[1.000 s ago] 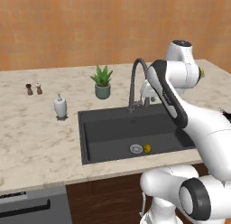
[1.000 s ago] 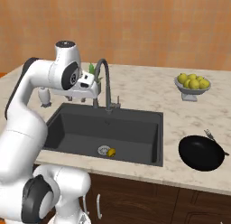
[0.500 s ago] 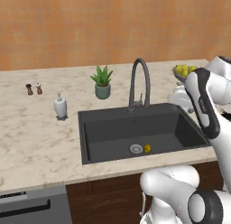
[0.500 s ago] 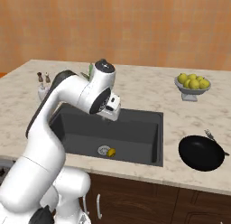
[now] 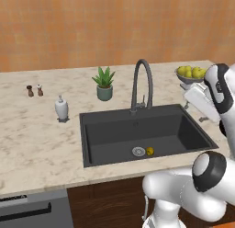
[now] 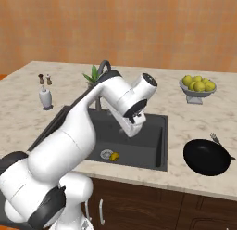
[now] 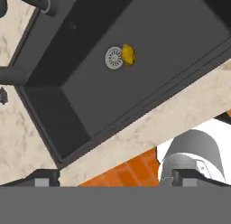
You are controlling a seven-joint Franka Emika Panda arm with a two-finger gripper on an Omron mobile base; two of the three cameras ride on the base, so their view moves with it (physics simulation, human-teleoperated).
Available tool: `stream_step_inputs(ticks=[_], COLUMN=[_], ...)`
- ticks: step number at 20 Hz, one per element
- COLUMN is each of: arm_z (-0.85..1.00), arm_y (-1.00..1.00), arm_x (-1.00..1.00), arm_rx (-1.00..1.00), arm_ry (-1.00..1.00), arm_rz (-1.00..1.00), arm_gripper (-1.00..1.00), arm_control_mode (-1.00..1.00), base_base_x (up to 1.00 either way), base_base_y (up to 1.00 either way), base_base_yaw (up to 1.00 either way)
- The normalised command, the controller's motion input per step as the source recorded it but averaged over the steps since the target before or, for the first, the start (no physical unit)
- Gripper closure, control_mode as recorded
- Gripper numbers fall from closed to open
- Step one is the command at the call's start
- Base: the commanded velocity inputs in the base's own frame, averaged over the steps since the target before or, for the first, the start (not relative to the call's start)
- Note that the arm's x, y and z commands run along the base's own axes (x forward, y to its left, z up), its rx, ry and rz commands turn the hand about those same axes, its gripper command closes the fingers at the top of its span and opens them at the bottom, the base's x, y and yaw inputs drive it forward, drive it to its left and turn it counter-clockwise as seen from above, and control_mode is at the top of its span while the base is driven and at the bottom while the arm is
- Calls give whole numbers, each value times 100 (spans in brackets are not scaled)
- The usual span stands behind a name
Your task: Pick the lemon from the sink and place it in the bowl. Then pick the bowl and place it in the microwave. Then close the microwave door and press the start button.
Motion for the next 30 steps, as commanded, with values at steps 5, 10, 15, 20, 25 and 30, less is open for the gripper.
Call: stream_step_inputs(ticks=[5, 10, 15, 20, 25, 30], arm_z=[-61, -55, -12, -31, -50, -48], arm_y=[4, 29, -5, 0, -22, -4], arm_x=[29, 45, 38, 43, 25, 0], arm_rx=[-2, -10, 25, 14, 9, 14], arm_ry=[8, 16, 45, 30, 5, -9], arm_rz=[-41, -33, -1, 1, 8, 0], arm_gripper=[-100, -100, -100, -100, -100, -100], arm_control_mode=[-100, -100, -100, -100, -100, -100], base_base_x=[0, 0, 0, 0, 0, 0], base_base_y=[0, 0, 0, 0, 0, 0], base_base_yaw=[0, 0, 0, 0, 0, 0])
